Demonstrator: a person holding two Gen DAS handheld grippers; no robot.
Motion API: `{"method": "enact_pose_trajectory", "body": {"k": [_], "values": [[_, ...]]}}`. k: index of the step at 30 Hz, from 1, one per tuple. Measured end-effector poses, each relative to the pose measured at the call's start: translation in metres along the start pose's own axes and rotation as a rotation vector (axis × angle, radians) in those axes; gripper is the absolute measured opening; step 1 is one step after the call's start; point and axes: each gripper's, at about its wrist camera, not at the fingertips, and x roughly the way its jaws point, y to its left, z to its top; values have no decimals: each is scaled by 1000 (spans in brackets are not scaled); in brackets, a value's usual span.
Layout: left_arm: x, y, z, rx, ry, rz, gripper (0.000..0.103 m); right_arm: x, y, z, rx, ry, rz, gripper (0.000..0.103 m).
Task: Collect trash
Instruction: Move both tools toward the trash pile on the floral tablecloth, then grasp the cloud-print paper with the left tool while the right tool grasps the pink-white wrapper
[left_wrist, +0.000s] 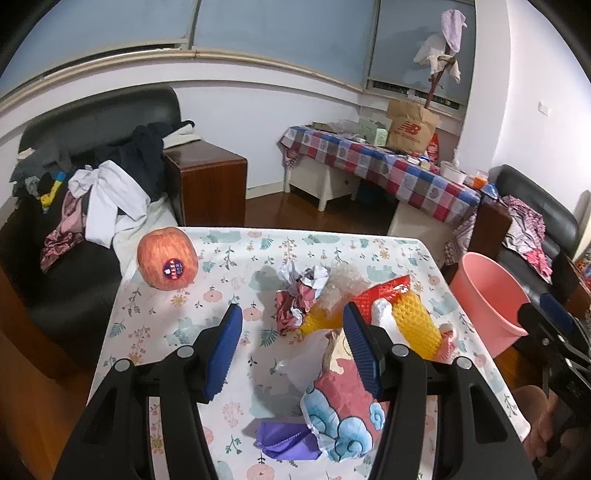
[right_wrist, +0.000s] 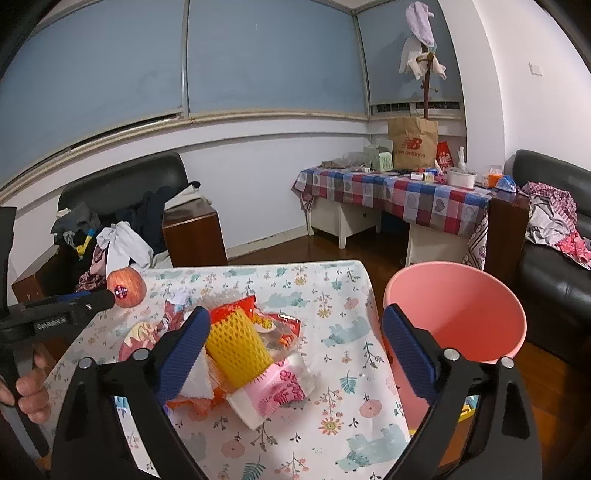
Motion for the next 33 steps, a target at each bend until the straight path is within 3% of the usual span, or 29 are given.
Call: {"method": "enact_pose_trajectory", "body": {"k": [6, 10, 19, 26, 33], "values": [[-8, 3, -11, 35, 9, -72, 56, 6, -5, -8, -16, 44, 9, 86], [-11, -3, -20, 71, 61, -137, 56, 12, -11, -14, 0, 83, 23, 83], [13, -15, -37, 82, 170, -139, 56, 21, -19, -25, 32, 146, 60, 81], [31, -14, -41, 68, 224, -154, 26, 31, -25, -36, 92, 217, 119, 78], [26, -14, -37, 58, 205, -175, 20, 41, -27, -45, 137, 273, 171, 75]]}}
